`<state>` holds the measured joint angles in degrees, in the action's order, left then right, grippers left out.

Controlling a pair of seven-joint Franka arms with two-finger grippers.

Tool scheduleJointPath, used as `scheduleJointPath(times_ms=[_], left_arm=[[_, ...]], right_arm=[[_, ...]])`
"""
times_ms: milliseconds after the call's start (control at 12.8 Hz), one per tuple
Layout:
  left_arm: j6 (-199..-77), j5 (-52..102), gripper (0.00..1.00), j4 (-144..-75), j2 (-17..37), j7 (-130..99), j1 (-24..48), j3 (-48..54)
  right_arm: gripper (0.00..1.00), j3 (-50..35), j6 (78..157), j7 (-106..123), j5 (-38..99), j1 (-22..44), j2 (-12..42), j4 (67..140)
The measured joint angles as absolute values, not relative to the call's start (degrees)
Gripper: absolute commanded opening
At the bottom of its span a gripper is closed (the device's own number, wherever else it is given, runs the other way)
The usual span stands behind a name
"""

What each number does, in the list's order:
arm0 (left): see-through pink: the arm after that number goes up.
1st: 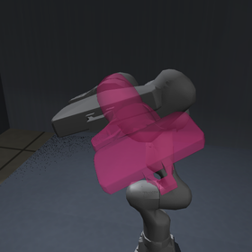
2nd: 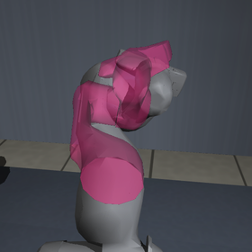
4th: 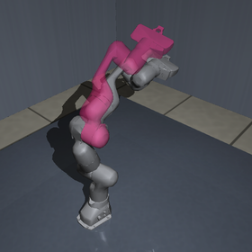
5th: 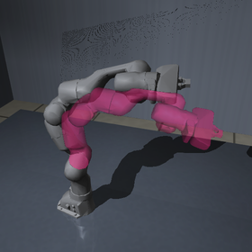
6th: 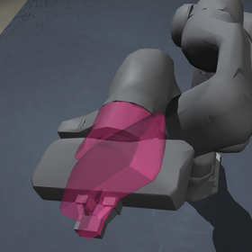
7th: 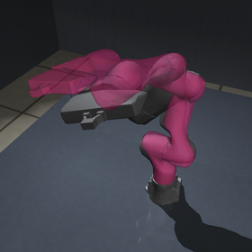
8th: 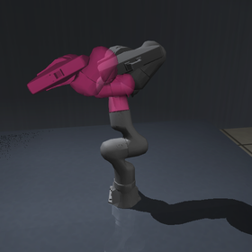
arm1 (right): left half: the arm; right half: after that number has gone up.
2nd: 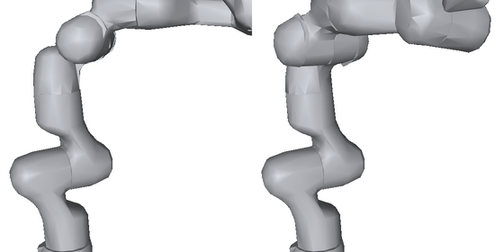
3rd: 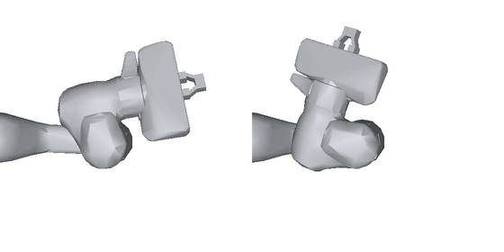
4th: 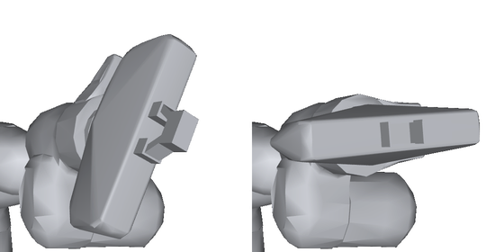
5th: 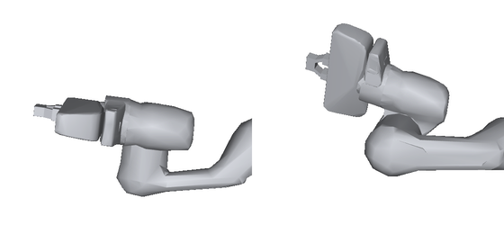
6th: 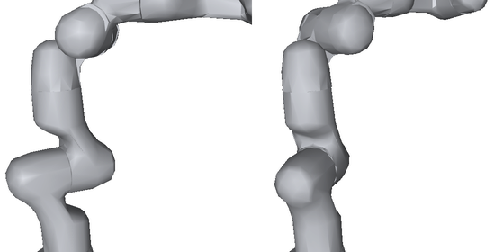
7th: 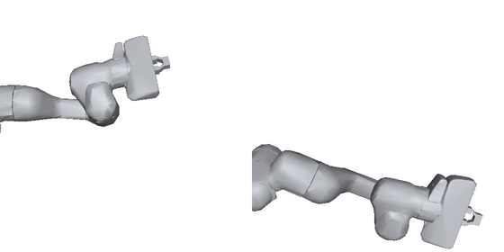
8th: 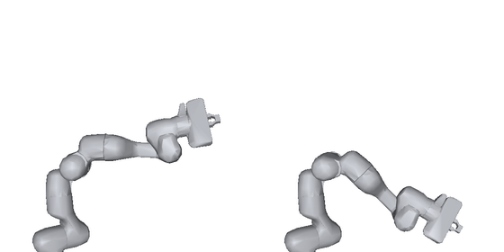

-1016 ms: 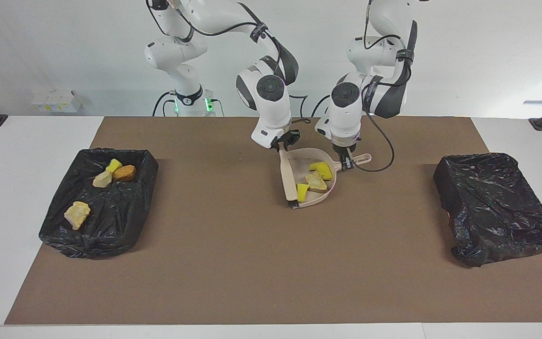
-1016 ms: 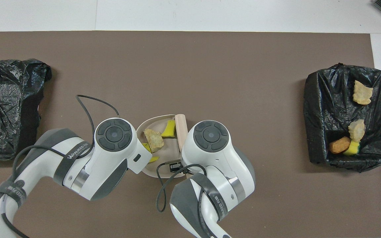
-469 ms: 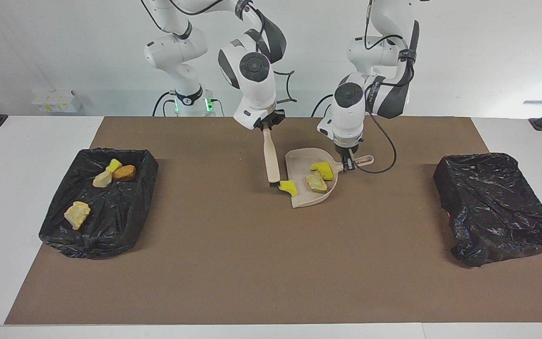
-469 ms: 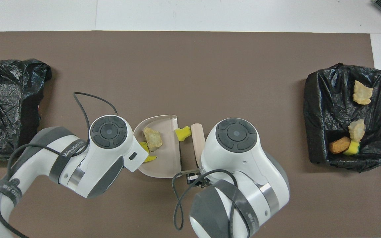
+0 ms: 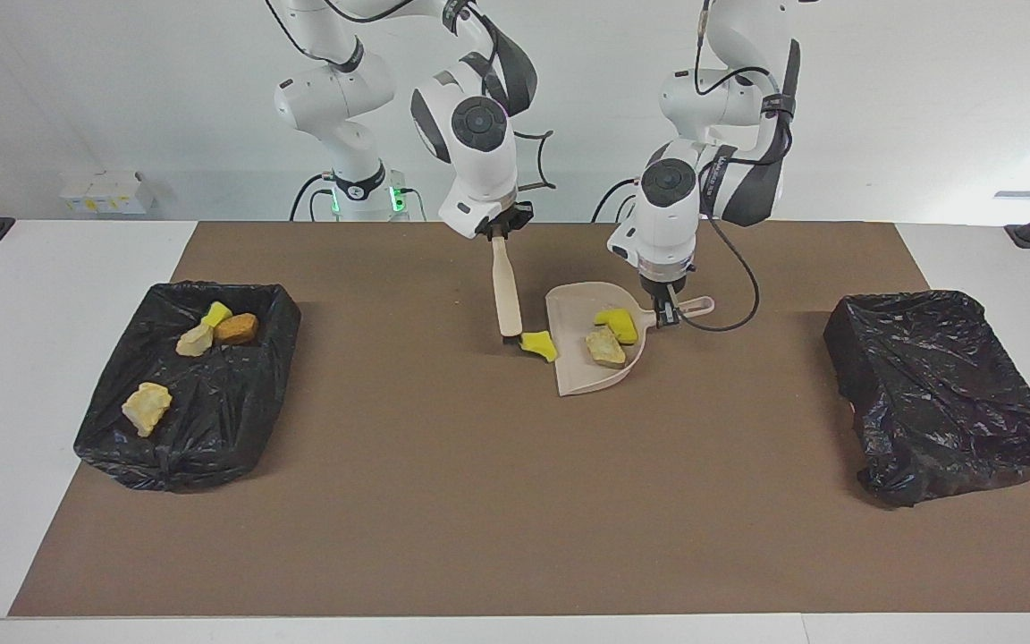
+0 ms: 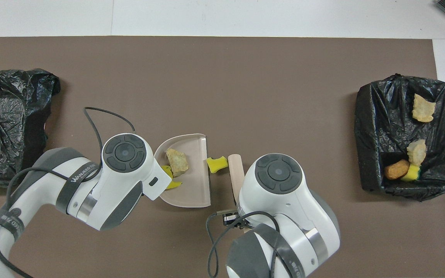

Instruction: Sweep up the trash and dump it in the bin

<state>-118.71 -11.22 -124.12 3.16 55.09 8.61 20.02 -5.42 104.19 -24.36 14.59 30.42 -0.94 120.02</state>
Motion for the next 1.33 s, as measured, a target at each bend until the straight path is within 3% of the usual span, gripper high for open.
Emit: scheduleJointPath(times_ms=[313,625,860,1328], left_arm=[[-119.65,-11.22,0.0,-124.75,3.16,54.98,8.67,20.1],[-119.99,-11.22,0.0,-124.98,3.16,54.86,8.68,20.12],[-119.99,-11.22,0.0,-125.03,3.16,54.28,8.7,20.21],[-120.0,-11.22,0.0,-125.08,3.16,54.09,8.71,20.23]], right_arm=[[0.0,-5.33,113.45,-21.89,14.46,30.35,-2.25,126.96],[0.0,-5.29,116.12,-21.67,9.22,30.31,-2.02,129.19],[0.0,-5.42,119.11,-21.97,8.96,30.7,-1.01,129.16],[0.0,-5.8,123.31,-35.28,13.28,41.66,7.08,121.31]])
